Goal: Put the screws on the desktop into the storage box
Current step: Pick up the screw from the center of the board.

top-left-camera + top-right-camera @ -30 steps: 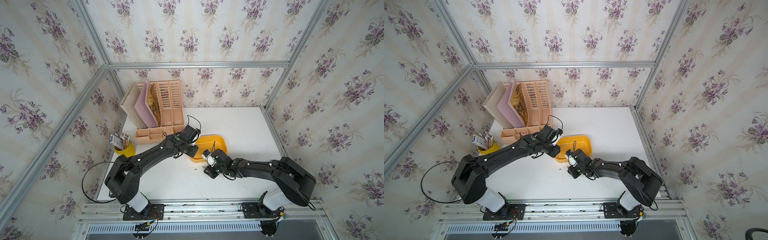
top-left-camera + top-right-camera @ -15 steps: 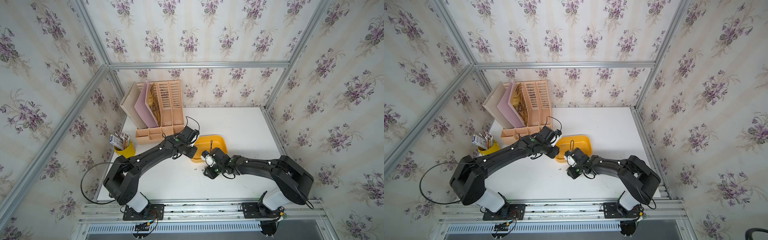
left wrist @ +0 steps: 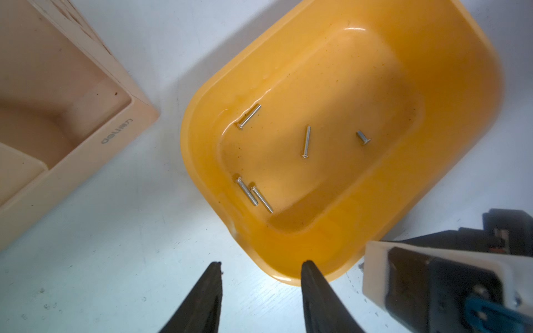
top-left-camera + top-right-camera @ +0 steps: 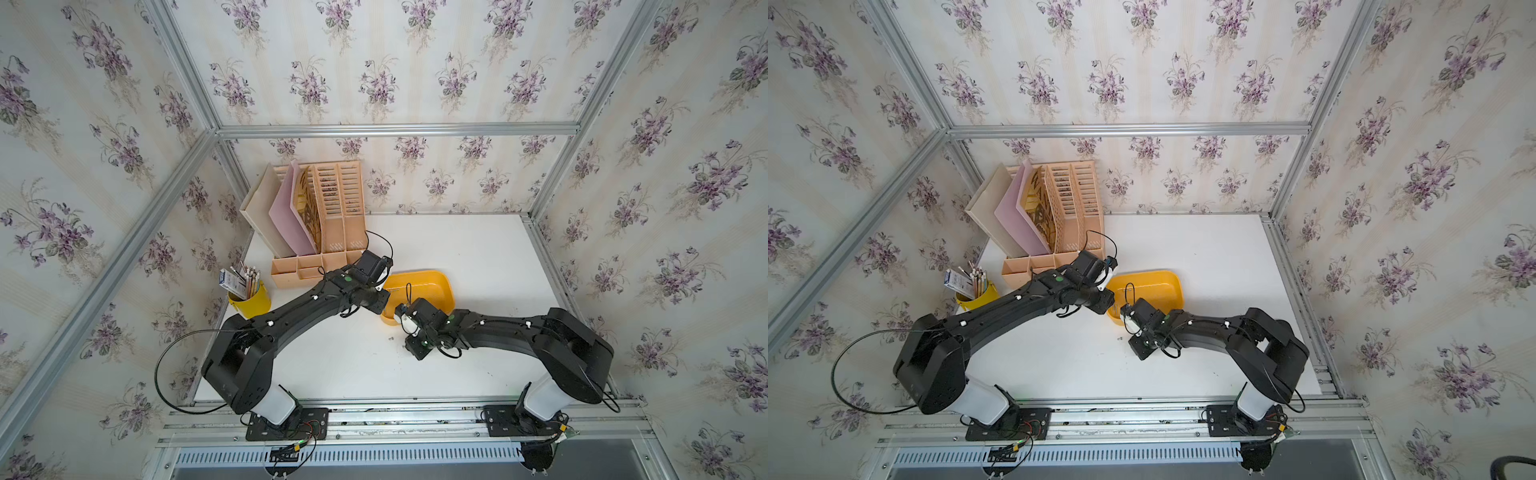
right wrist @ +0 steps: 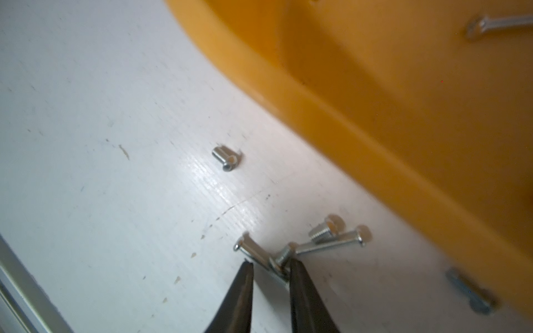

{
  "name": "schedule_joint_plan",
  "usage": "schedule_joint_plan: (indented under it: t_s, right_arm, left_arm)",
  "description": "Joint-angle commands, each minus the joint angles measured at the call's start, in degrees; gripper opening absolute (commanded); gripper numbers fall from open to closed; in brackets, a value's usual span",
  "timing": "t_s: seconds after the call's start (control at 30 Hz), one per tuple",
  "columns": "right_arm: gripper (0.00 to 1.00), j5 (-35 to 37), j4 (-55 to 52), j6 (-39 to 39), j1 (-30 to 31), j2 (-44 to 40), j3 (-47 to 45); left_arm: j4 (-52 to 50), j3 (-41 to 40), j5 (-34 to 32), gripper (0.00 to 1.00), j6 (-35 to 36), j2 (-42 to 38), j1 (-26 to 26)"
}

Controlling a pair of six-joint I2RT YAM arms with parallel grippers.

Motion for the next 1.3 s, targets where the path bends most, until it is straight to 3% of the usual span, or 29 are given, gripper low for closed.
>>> schedule_joint_plan:
  t_s: [0.0, 0.3, 0.9, 1.13, 1.27]
  right_arm:
    - [0.29, 2.5, -6.0, -1.4, 0.4, 0.5, 0.3]
    - [0.28, 2.4, -8.5, -3.3, 0.9, 1.9, 2.0]
    - [0.17, 3.9, -13.7, -1.3, 3.1, 6.9, 5.4]
    - [0.0, 2.1, -12.8, 0.3, 3.1, 6.8, 4.5]
    - [0.0, 0.9, -10.0, 1.4, 3.1, 3.4, 4.1]
  left_arm:
    - [-0.1, 0.2, 0.3, 0.49, -0.2, -0.6, 0.1]
    - [-0.3, -0.1, 0.5, 0.5, -0.1, -0.7, 0.2]
    - [0.1, -0.8, 1.3, 0.5, -0.1, -1.0, 0.8]
    - [0.5, -2.3, 1.2, 0.51, -0.7, -2.9, 1.8]
    - [0.8, -2.9, 2.2, 0.51, -1.0, -4.6, 2.8]
